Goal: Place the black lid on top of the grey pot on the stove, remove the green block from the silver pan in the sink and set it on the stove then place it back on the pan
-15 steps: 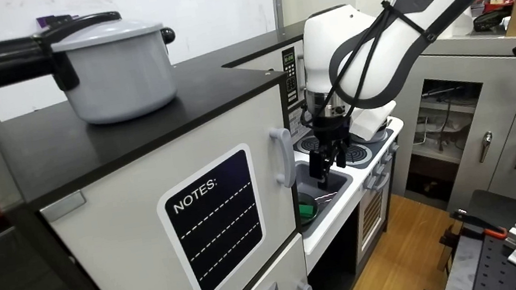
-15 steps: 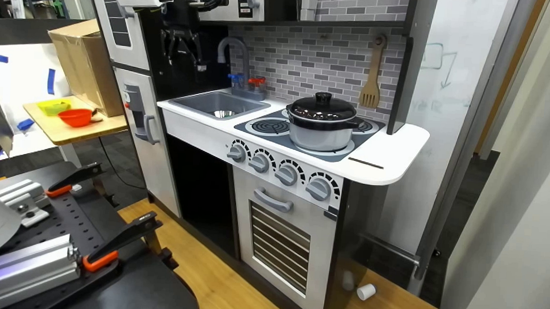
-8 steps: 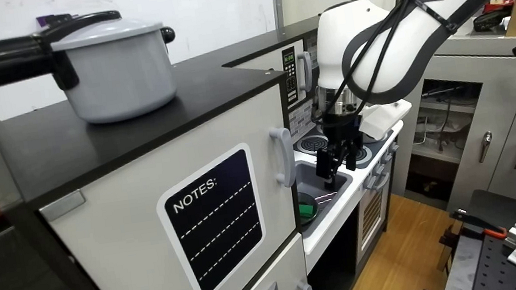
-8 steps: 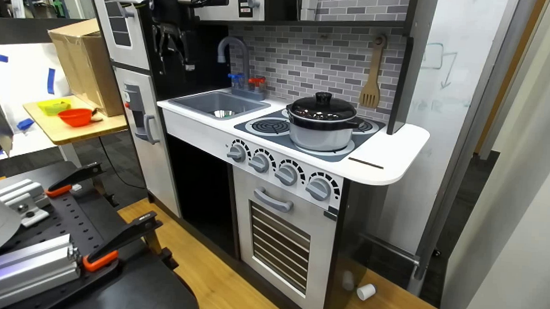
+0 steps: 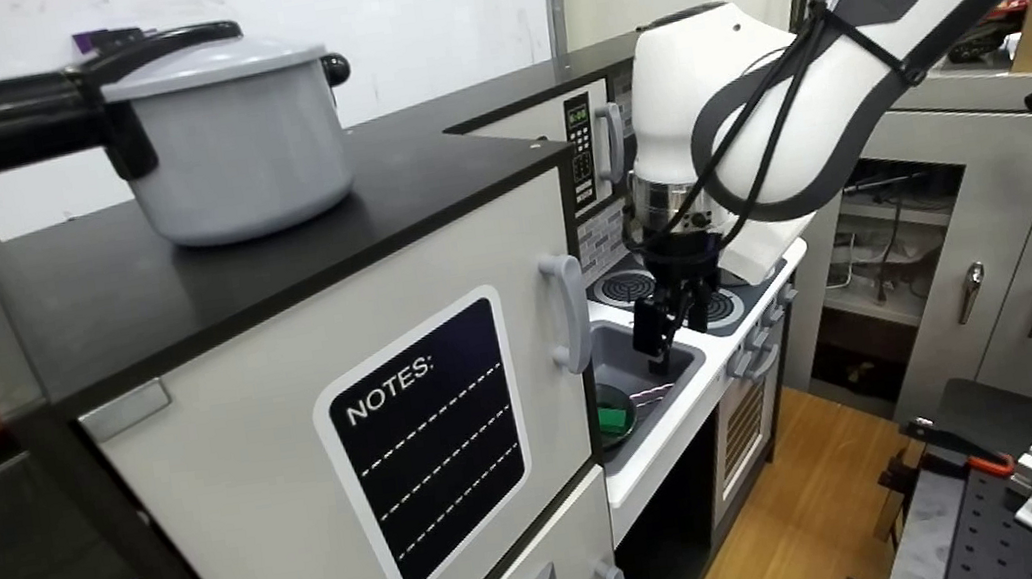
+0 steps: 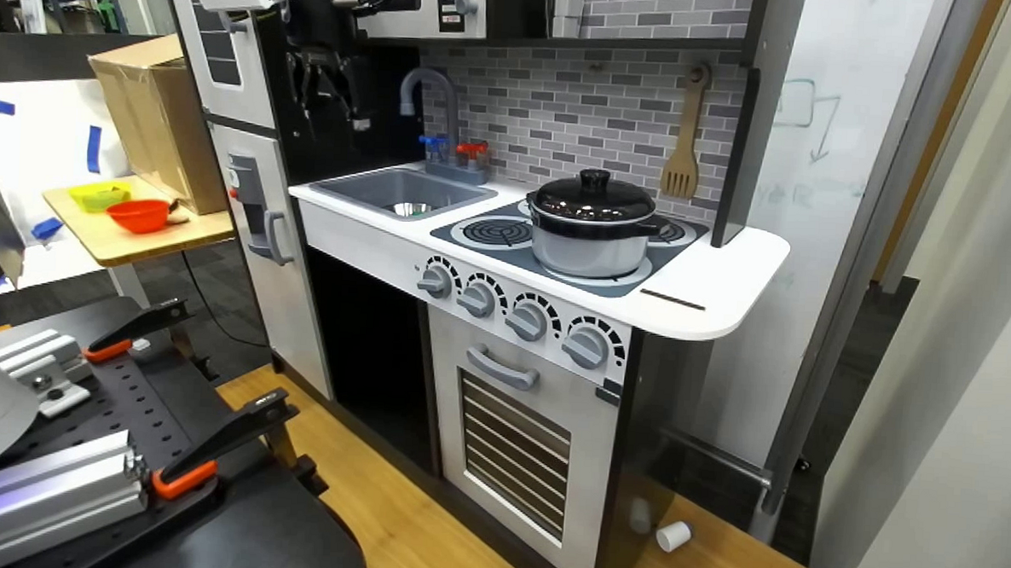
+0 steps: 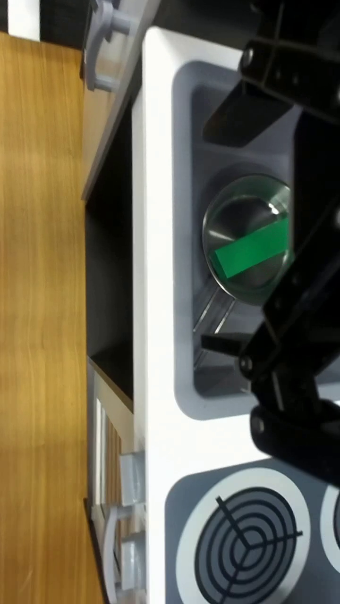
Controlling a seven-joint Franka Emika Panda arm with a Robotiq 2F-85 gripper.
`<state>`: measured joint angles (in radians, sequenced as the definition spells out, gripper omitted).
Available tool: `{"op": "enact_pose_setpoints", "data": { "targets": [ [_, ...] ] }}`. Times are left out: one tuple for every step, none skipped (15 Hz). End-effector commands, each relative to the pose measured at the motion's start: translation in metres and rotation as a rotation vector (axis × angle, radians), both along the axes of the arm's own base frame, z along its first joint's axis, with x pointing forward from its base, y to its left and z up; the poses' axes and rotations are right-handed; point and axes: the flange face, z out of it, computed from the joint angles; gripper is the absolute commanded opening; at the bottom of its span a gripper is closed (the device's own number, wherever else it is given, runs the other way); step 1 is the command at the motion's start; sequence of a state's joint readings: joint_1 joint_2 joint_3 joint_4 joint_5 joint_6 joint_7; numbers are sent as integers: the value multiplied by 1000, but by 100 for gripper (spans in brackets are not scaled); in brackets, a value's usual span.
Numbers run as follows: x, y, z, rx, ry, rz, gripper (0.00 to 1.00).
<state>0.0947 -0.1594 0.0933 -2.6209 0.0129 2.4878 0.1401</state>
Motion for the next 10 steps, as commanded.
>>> {"op": "enact_pose_setpoints", "data": {
  "targets": [
    [17,-6,-10,-103,-116,14,100],
    [20,-5,-10,-120,-162,16,100],
    [22,-4,-12,-132,-193,14,100],
    [23,0,-14,-136,-215,13,100],
    [22,5,-16,-138,-228,1,100],
    [19,1,-15,-133,-194,13,100],
    [19,4,-17,-136,-204,7,100],
    [19,6,-18,-137,-208,3,100],
    [19,6,-17,-136,-210,2,100],
    [19,6,-17,-136,-210,2,100]
  ]
}}
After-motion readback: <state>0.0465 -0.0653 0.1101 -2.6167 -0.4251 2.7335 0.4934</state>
